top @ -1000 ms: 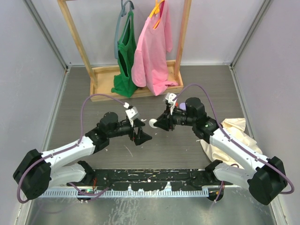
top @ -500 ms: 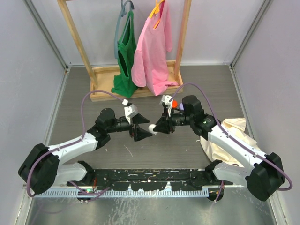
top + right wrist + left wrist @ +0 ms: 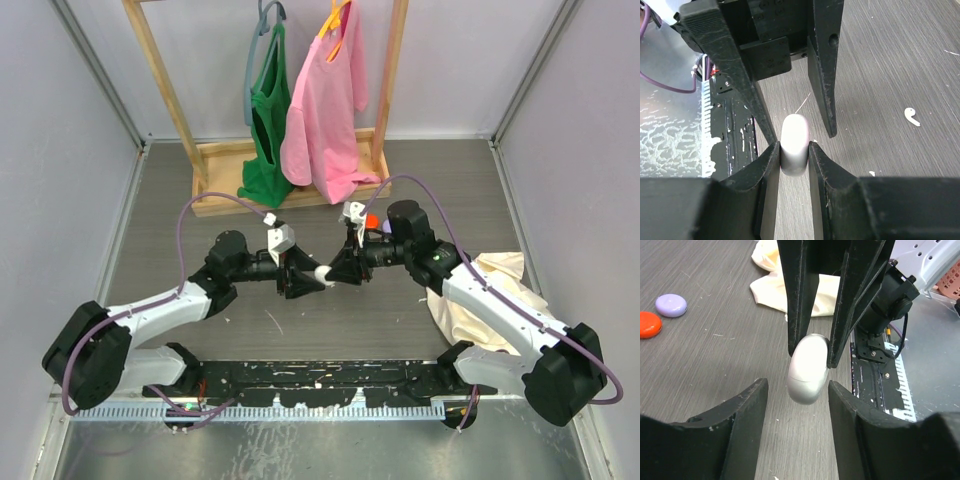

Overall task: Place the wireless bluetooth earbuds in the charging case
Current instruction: Pick up the charging case at the center of the board, then open the charging case.

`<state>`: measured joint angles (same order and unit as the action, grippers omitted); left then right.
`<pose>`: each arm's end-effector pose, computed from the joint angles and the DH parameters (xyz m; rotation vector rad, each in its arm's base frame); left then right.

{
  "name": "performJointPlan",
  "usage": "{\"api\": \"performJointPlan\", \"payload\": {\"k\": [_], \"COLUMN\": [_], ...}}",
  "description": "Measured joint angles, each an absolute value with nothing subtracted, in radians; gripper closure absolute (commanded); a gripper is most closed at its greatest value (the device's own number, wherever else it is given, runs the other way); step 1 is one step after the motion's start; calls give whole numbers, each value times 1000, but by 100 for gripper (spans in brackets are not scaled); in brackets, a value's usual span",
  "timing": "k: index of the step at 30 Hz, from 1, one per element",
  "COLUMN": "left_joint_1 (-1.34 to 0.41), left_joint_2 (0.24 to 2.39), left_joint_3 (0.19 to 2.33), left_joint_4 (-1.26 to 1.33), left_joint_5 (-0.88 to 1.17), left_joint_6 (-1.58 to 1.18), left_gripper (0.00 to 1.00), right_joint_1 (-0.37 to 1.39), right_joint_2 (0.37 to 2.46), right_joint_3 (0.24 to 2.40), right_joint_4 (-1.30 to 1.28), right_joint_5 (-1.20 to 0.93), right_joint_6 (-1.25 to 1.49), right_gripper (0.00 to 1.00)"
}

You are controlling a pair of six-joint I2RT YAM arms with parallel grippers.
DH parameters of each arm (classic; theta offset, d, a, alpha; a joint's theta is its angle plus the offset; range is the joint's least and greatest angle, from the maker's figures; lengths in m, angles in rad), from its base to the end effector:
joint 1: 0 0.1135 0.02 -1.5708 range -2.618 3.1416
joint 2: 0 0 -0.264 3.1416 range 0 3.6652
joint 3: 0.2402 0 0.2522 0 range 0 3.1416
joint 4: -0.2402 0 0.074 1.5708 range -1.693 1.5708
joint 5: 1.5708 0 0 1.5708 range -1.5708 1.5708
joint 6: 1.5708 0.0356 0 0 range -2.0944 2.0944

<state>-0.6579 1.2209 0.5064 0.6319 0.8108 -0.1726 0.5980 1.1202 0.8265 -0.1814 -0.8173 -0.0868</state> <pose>0.1837 -0.1745 0.2382 1.0416 1.4623 -1.2759 0.1873 0.1590 0.2927 -1.1713 1.7095 1.1484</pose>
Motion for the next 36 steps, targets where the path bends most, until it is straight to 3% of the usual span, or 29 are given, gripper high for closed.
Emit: {"api": "performJointPlan", "payload": {"k": [9,12,17,24,36], "left_joint_1": [-658,-658,-656,-656,-654], "left_joint_2": [1231,1231,1231,1222,1191], "left_joint_3": [506,506,506,506,485], "left_joint_4": [635,636,638,646,680], "left_joint_5": [841,848,860,859,831], "left_joint_6": [-192,-198,-216,-220,-217], "left_gripper": [70,82,100,100,100], "right_joint_1": [598,598,598,598,598], "right_joint_2": [1140,1140,1140,1139,1110], "right_joint_3": [842,844,845,845,845], "right_joint_4": [-194,-196,-196,-196,-189], "right_joint_5": [-839,-846,-859,-831,-760], "right_joint_6": [-106,-112,-123,-124,-122], "right_gripper": [78,76,62,48,46]}}
